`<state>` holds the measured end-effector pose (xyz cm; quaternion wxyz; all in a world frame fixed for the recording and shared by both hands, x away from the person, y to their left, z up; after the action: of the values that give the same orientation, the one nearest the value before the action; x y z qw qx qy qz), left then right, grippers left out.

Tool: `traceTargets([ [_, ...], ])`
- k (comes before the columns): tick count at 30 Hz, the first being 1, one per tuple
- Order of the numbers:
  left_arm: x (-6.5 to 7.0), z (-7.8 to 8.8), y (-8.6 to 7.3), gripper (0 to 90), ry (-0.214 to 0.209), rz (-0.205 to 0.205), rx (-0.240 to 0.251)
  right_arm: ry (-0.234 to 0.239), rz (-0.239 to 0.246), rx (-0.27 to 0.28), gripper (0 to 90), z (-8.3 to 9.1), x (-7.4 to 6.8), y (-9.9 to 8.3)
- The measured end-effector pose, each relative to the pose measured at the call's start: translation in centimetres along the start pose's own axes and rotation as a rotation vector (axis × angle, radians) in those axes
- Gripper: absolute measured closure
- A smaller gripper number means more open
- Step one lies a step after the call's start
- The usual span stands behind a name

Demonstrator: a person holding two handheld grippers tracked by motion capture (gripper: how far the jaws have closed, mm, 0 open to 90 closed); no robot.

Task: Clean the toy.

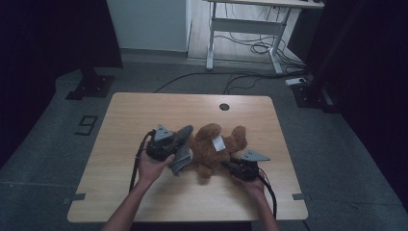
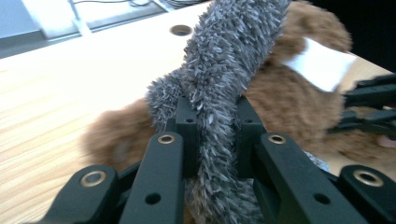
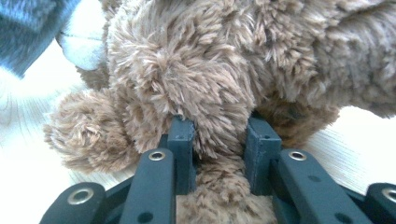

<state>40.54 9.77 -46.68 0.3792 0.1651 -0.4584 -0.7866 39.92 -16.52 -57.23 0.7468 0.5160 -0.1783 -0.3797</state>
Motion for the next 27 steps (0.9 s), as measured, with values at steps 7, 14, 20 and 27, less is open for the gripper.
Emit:
traceTargets([
  [7,-4.0,0.6,-2.9,76.7,0.059,0.077,-0.052,0.0,0.014,-0.001,68.4,0.0,0.0,0.0],
  [14,-5.7,-0.4,-6.5,76.8,0.056,0.14,-0.109,0.003,0.011,-0.002,68.2,0.0,0.0,0.0],
  [20,-6.7,-1.8,-8.9,76.7,0.024,0.169,-0.186,0.002,0.011,-0.003,68.2,0.0,0.0,0.0],
  [27,-7.1,0.2,-6.6,76.8,0.022,0.164,-0.148,0.001,0.009,-0.006,68.2,0.0,0.0,0.0],
])
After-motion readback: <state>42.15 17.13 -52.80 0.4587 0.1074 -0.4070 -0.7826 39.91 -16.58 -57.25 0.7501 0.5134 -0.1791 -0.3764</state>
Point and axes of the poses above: each handheld gripper's, and its own axes: z roughly backward along the jaws, y roughly out of its top, x roughly to its right, the point moved 6 cm from there along -z, roughly forward along the jaws, and after that the axes turned 5 degrees about -y, right-handed, at the moved point
